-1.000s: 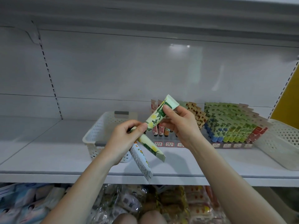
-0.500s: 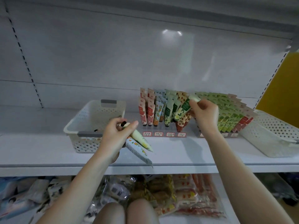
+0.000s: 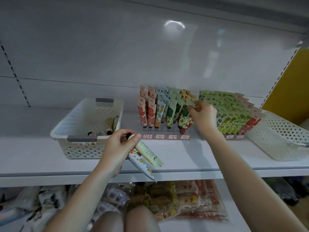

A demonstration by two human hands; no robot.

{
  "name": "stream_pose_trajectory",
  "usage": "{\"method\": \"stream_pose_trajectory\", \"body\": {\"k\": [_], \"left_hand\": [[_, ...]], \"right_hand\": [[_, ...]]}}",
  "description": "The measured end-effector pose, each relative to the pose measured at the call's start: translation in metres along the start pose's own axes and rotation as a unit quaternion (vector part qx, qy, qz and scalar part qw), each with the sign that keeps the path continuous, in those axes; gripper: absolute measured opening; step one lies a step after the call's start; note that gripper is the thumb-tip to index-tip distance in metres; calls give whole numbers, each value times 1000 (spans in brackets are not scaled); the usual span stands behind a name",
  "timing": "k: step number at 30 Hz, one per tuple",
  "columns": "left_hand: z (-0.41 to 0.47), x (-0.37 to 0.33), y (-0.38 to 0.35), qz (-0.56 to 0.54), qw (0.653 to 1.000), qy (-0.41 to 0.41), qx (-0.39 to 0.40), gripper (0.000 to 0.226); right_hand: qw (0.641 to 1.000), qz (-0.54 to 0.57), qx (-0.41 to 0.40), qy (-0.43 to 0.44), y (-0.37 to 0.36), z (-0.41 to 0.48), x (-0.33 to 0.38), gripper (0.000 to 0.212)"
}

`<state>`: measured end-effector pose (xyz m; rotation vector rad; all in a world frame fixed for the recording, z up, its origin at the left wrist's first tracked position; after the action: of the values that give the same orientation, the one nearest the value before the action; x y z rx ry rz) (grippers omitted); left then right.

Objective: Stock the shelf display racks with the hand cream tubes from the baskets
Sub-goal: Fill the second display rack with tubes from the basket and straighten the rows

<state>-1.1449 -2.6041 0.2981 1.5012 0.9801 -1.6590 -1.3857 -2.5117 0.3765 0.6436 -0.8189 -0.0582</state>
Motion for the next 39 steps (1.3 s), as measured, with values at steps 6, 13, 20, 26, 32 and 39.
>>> {"method": "stream_pose_trajectory", "body": {"k": [6, 13, 20, 26, 32, 39], "left_hand": [[5, 6, 5, 9, 1000, 13, -11, 17], [9, 11, 8, 9, 1000, 16, -15, 11], [13, 14, 8, 4, 1000, 21, -16, 15], [14, 17, 5, 8, 1000, 24, -7, 16], [16, 17, 2, 9, 1000, 23, -3, 19], [14, 12, -1, 7, 1000, 12, 7, 14]], "right_hand": [[999, -22, 8, 31, -15, 21, 6, 28], [999, -23, 24, 15, -36, 25, -4, 10], [996, -73, 46, 5, -51, 30, -24, 31], [991, -122, 60, 14, -46, 37, -15, 24], [986, -147, 71, 19, -51, 41, -13, 23], [992, -97, 77, 17, -49, 44, -17, 29]]}}
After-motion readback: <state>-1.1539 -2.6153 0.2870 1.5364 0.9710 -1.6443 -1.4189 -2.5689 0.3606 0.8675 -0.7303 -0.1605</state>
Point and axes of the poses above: each hand's wrist, its own z-axis towards the middle knuckle, its own y-axis out of the back of the hand, x = y × z, the point moved 6 cm from there along z, towards the middle knuckle
